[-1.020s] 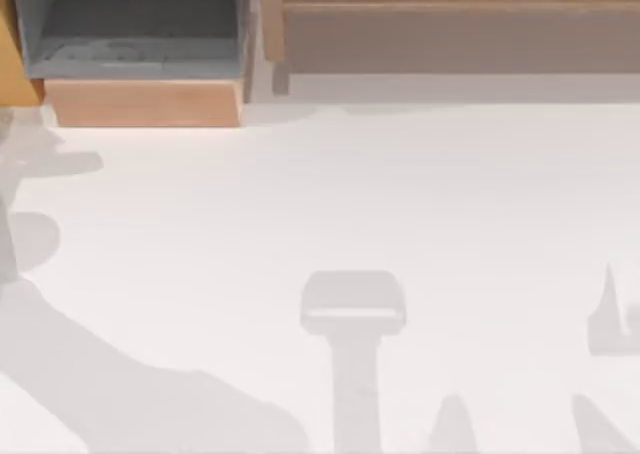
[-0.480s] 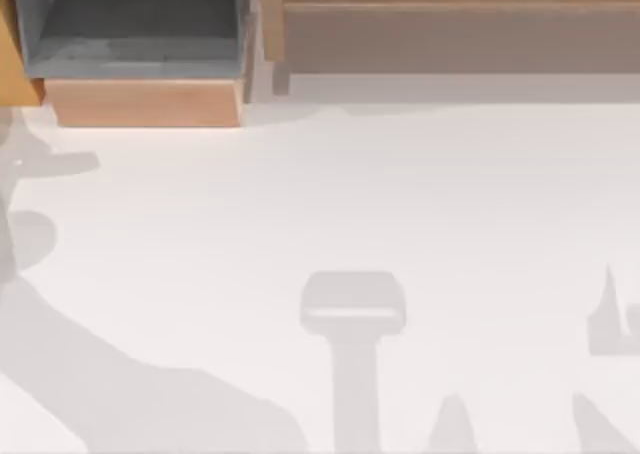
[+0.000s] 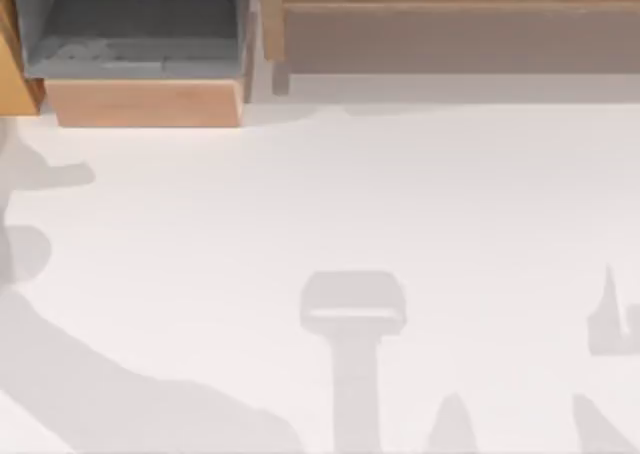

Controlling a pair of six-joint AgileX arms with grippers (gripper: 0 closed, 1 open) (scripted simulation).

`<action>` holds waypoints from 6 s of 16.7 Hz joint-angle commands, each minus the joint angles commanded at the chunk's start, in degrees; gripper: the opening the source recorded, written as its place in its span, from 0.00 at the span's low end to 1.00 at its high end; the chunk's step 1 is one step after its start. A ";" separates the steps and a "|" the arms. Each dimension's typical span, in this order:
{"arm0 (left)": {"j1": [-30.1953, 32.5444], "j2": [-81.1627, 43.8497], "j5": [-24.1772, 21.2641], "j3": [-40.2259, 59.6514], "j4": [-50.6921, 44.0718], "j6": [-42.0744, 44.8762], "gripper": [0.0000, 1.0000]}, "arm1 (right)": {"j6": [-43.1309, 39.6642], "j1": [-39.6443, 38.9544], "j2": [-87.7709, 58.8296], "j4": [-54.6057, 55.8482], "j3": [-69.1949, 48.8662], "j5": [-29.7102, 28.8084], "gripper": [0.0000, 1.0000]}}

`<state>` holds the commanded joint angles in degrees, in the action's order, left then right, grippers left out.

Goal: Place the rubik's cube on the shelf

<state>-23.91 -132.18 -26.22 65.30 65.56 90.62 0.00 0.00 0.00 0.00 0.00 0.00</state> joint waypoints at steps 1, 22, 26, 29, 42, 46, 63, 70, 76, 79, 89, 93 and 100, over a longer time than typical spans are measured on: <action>-0.50 0.95 -0.56 -2.24 1.12 -0.07 0.00 | 0.00 0.00 0.00 0.00 0.00 0.00 1.00; -8.10 10.90 -8.13 -25.40 13.72 0.31 0.00 | 0.00 0.00 0.00 0.00 0.00 0.00 1.00; -9.72 11.85 -9.81 -27.33 15.36 0.54 0.00 | 0.00 0.00 0.00 0.00 0.00 0.00 1.00; -12.32 13.53 -12.36 -33.32 17.85 0.63 0.00 | 0.00 0.00 0.00 0.00 0.00 0.00 1.00; -15.22 15.52 -15.23 -37.42 20.66 0.78 0.45 | 0.00 0.00 0.00 0.00 0.00 0.00 1.00; -15.22 15.52 -15.23 -37.42 20.66 0.78 0.75 | 0.00 0.00 0.00 0.00 0.00 0.00 1.00; -17.61 16.60 -17.71 -40.44 22.47 0.95 1.00 | 0.00 0.00 0.00 0.00 0.00 0.00 1.00; -18.52 16.31 -17.15 -39.92 21.80 0.98 1.00 | 0.00 0.00 0.00 0.00 0.00 0.00 1.00; -24.87 15.83 -8.33 -29.61 10.61 -0.88 1.00 | 0.00 0.00 0.00 0.00 0.00 0.00 1.00; -27.66 16.10 -1.90 -20.37 0.71 -3.78 1.00 | 0.00 0.00 0.00 0.00 0.00 0.00 1.00; -24.91 13.09 18.24 20.98 -50.43 -28.69 1.00 | 0.00 0.00 0.00 0.00 0.00 0.00 1.00; -17.91 9.52 22.92 37.04 -75.91 -45.06 1.00 | 0.00 0.00 0.00 0.00 0.00 0.00 1.00; -2.42 1.57 25.62 58.77 -119.49 -73.77 1.00 | 0.00 0.00 0.00 0.00 0.00 0.00 1.00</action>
<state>-26.33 -130.60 -0.61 124.07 -53.93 16.84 0.00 0.00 0.00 0.00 0.00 0.00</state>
